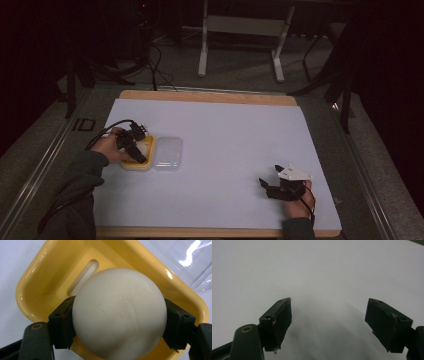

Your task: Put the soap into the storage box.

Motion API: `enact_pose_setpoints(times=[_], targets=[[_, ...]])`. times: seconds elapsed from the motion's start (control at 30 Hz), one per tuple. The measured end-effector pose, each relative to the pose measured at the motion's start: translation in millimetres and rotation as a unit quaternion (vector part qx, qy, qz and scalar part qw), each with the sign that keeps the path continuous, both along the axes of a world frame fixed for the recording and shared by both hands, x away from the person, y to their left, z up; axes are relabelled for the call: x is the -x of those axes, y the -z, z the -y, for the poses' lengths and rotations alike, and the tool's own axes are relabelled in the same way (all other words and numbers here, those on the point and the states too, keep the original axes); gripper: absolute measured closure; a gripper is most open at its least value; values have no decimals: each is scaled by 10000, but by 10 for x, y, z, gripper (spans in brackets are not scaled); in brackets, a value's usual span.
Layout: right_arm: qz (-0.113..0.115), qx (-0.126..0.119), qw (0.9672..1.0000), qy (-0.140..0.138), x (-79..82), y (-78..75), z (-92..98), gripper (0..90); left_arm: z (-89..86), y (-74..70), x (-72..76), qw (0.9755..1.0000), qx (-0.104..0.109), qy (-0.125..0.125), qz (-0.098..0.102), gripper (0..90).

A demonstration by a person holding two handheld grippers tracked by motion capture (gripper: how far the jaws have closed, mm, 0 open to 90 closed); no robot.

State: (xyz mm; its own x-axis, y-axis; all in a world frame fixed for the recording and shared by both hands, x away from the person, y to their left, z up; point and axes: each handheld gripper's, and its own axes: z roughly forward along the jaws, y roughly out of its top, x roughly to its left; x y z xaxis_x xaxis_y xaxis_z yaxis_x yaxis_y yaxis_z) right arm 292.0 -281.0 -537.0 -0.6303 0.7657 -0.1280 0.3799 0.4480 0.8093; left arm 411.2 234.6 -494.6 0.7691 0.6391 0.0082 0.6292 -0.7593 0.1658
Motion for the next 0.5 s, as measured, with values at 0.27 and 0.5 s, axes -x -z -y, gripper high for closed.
enact_pose_setpoints(times=[0.27, 0.5], targets=[[6, 2, 10000, -8, 0, 0, 0, 211, 22, 21, 12, 10000, 2, 71, -33, 183], [2, 3, 10000, -6, 0, 0, 0, 211, -2, -11, 35, 9999, 70, 92, 42, 154]])
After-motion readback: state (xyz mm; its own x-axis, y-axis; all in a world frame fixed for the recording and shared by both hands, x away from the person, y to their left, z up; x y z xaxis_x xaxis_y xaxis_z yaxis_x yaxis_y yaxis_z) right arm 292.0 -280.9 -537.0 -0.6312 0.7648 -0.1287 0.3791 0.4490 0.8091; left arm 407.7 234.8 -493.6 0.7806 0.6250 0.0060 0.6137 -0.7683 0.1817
